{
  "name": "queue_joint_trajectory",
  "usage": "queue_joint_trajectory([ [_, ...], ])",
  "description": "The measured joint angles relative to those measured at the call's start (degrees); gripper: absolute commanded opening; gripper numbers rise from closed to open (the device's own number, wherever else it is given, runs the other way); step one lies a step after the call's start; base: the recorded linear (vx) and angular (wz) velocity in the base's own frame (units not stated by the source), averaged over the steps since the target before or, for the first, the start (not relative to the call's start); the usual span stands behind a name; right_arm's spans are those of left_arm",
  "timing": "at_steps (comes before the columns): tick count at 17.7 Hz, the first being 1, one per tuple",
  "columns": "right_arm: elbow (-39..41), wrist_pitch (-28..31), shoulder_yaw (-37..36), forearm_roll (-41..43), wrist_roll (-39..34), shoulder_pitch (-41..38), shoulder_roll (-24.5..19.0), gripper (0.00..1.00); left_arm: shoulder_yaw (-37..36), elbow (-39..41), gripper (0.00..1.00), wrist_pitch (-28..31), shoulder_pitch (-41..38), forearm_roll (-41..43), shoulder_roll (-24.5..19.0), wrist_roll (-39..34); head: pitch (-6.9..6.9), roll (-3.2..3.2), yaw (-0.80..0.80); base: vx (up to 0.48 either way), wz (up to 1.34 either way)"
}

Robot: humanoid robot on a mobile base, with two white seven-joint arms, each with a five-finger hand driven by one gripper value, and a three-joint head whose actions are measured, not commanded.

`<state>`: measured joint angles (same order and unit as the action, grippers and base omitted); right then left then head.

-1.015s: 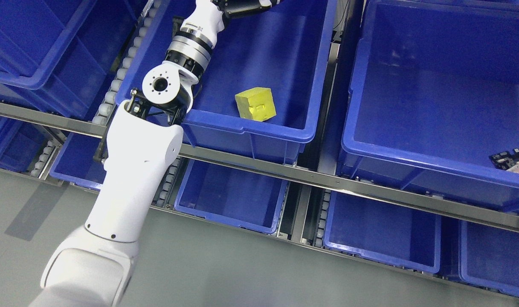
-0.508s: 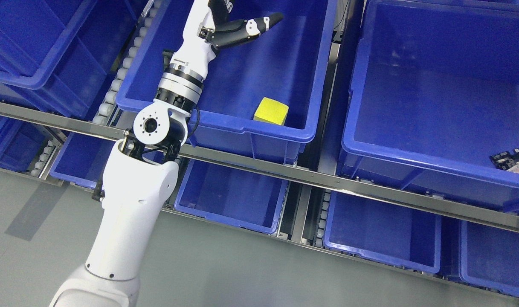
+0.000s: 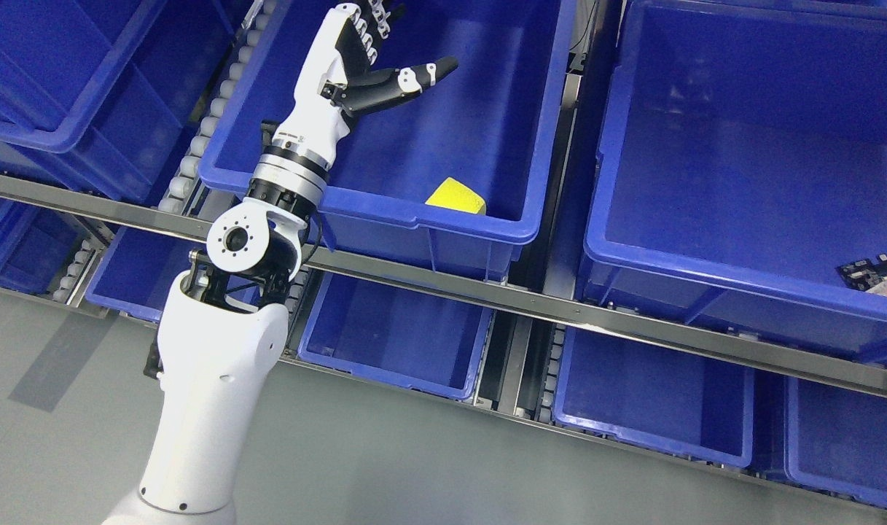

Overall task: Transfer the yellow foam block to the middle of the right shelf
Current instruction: 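Withdraw the open left hand from the bin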

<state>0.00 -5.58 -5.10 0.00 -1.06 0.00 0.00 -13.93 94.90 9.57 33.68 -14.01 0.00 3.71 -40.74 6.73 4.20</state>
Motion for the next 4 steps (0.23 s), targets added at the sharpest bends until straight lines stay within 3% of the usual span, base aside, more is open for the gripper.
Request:
queue_joint_trajectory([
  [4,0.0,0.0,0.0,0.0,0.0,0.0,0.0,1.0,0.92,1.2,1.0,0.28,-0.72,0.02,0.0,0.04,0.0,0.0,0.0,0.0,0.0],
])
